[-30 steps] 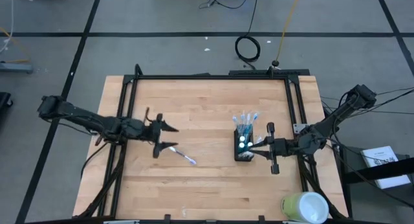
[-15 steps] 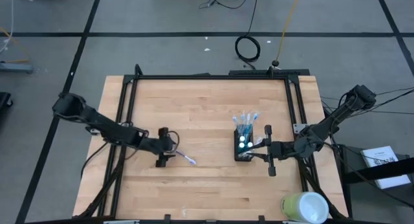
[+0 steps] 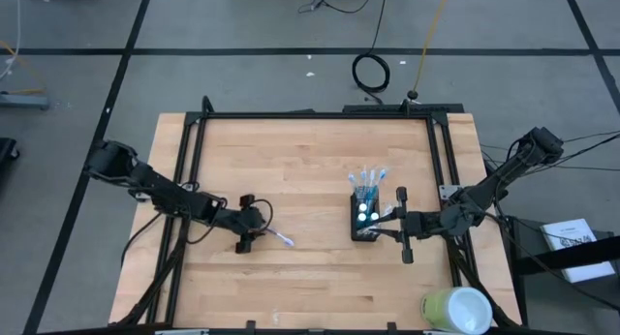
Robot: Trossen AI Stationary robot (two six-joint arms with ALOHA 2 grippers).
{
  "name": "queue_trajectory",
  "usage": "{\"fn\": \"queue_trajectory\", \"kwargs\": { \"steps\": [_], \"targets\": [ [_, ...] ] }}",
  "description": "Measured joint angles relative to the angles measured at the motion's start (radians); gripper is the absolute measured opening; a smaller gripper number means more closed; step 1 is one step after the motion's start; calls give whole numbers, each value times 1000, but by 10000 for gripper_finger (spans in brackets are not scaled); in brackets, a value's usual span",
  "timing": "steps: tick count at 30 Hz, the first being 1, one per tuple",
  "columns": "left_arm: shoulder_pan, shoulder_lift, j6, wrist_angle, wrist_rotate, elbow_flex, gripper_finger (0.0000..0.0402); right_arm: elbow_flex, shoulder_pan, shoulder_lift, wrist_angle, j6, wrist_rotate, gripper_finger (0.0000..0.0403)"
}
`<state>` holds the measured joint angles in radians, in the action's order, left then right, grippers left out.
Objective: Pick & Place toothbrushing station
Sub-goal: Put the purple toothbrush into the black organizer
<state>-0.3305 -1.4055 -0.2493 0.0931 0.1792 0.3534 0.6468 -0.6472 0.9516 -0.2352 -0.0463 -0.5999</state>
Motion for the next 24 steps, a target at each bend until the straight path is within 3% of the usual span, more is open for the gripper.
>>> {"fn": "queue_trajectory", "kwargs": {
  "steps": [7,12,16,24],
  "targets": [
    [11,-1,-144,31,2,-2,78,0,0,0,0,6,0,59],
    [40,-2,-224,56,-34,-2,23,0,0,0,0,7,0,59],
    [51,11,-211,161,-43,-8,20,0,0,0,0,8,-1,59],
    [52,64,82,653,-44,-5,33,0,0,0,-28,8,-1,59]
  ]
}}
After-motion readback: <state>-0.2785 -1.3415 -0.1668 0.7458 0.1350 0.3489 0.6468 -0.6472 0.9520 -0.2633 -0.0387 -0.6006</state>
